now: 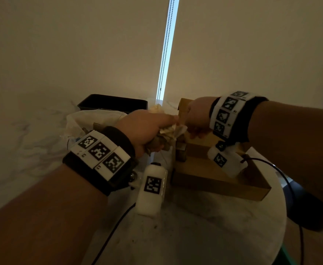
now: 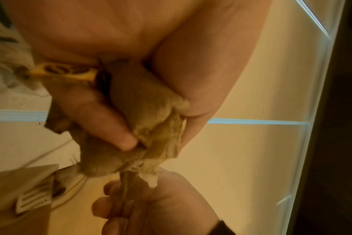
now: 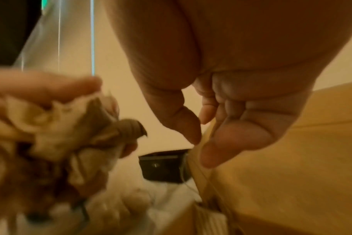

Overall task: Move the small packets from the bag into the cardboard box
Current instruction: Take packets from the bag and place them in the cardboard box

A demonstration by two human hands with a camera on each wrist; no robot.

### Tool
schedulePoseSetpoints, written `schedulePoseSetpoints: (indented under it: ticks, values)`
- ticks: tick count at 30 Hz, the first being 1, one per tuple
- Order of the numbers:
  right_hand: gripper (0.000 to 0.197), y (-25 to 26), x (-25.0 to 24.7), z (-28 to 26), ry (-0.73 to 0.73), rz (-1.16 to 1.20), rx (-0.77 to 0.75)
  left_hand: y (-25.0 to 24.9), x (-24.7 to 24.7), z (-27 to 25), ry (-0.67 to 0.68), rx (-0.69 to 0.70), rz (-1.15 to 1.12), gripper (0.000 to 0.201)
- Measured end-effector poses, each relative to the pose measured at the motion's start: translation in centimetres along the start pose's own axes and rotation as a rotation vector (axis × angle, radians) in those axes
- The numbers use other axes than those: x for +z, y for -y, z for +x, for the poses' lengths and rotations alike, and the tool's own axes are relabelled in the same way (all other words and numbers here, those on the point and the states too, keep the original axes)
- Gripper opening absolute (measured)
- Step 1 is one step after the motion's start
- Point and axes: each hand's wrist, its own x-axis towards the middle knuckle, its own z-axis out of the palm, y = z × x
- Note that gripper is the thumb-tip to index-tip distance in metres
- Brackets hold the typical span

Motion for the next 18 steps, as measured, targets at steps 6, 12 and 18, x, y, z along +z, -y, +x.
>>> schedulePoseSetpoints:
  ticks: [6,12,18]
  values:
    - [0.005,-1.1,-1.4,-2.7,-0.032,0.83,-0.101,-1.3,-0.5,-0.2,-0.042,-0.055,-0.23,0.02]
    - [0.037,0.1,2.1,-2.5,0.128,1.41,-0.235,-1.6,-1.2,0.1,-0.094,-0.02,-0.371,0.019]
    - [0.015,0.3,5.3,-1.7,-0.007,1.516,-0.326,-0.5,-0.4,0.8,-0.135,-0.033,-0.37,0.022]
